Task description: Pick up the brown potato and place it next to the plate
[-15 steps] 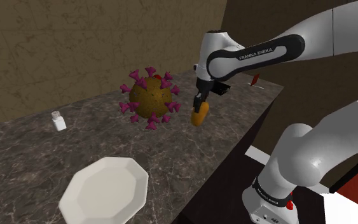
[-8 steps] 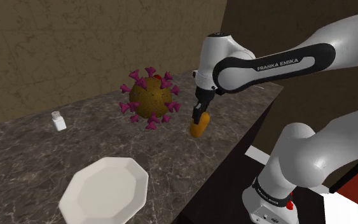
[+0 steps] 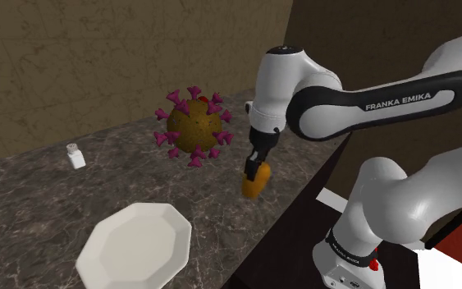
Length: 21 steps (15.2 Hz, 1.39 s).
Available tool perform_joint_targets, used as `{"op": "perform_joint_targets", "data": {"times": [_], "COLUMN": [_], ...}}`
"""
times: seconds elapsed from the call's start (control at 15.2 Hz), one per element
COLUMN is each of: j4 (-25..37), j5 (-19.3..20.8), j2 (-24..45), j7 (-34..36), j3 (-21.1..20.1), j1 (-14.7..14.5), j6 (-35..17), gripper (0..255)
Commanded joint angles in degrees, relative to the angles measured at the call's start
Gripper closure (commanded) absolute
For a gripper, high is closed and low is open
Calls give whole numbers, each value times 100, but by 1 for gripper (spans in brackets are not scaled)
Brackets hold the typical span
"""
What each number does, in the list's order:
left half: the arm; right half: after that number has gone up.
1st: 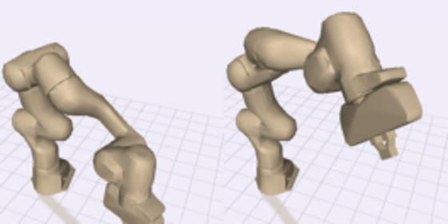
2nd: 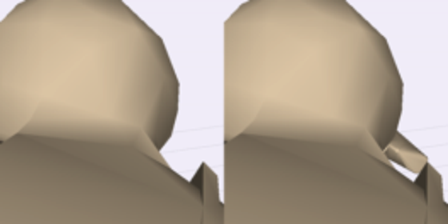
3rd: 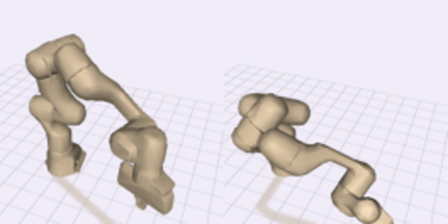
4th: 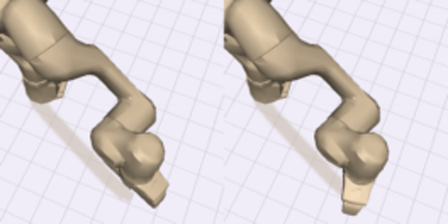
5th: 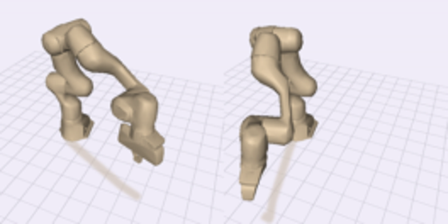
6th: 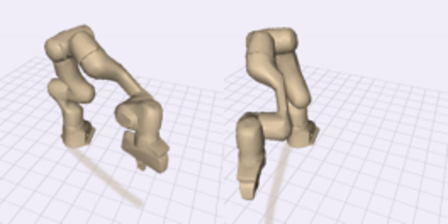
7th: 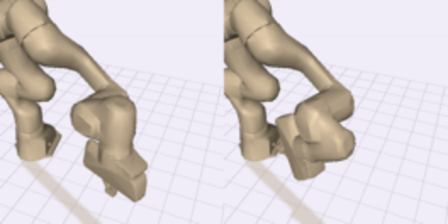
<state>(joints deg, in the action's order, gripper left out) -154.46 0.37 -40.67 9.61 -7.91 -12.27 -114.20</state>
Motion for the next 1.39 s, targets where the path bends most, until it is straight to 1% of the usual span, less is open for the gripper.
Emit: {"op": "perform_joint_targets", "data": {"times": [0.0, 0.26, 0.33, 1.32], "j4": [-36, 30, 88, -730], "j5": [-220, -591, -729, -842], "j2": [-96, -121, -90, 517], "j7": [342, 930, 1163, 1283], "j3": [-289, -796, -995, -1260], "j1": [-215, -569, -697, -700], "j6": [81, 191, 221, -1196], "gripper": [255, 255, 255, 255]}}
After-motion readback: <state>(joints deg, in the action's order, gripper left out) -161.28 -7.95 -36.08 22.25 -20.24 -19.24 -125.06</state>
